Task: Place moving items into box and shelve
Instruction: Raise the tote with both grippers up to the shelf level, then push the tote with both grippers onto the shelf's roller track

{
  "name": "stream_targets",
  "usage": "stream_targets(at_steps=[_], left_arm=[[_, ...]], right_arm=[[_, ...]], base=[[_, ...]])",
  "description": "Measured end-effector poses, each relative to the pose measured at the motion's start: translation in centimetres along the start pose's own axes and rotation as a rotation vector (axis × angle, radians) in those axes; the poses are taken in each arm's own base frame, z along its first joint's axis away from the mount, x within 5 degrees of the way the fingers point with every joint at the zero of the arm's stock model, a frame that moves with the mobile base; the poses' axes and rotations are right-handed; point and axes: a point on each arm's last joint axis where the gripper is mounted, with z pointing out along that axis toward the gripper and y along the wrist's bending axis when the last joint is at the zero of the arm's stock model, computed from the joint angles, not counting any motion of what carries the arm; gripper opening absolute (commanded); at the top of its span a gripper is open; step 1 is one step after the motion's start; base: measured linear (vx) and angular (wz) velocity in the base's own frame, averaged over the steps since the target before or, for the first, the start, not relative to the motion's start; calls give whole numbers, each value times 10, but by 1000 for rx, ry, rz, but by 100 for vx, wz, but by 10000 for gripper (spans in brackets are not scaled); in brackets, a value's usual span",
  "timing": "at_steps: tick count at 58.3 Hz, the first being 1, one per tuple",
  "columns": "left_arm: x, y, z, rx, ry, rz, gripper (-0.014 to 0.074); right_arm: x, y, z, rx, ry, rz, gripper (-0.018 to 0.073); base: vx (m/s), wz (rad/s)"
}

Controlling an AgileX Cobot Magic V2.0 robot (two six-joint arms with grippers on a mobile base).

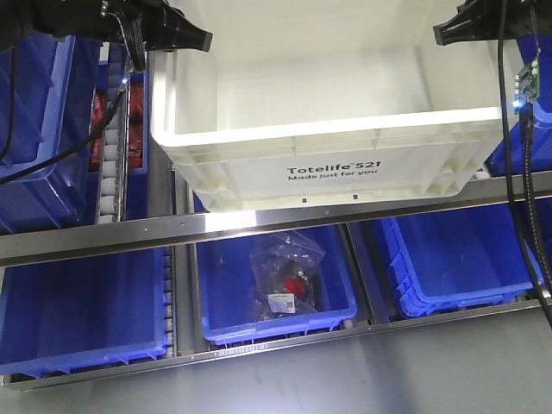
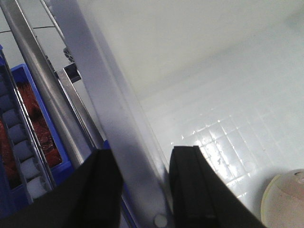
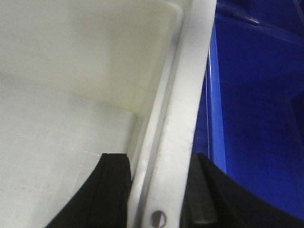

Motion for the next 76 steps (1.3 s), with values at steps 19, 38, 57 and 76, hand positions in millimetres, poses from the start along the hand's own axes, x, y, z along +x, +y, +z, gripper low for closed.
stream_targets(at_steps=[19, 38, 57, 76], left_arm=[[-2, 0, 3, -7, -29, 15, -1], [2, 1, 12, -16, -18, 25, -1], [0, 4, 12, -29, -38, 43, -1], [0, 4, 12, -36, -44, 53, -1]], right_arm=[[-3, -1, 4, 6, -46, -5, -1], [1, 3, 17, -1, -61, -12, -1], [5, 6, 30, -8, -88, -2, -1], [7, 6, 36, -9, -101, 8, -1]], base=[[0, 0], [0, 0], [0, 0], [0, 0]])
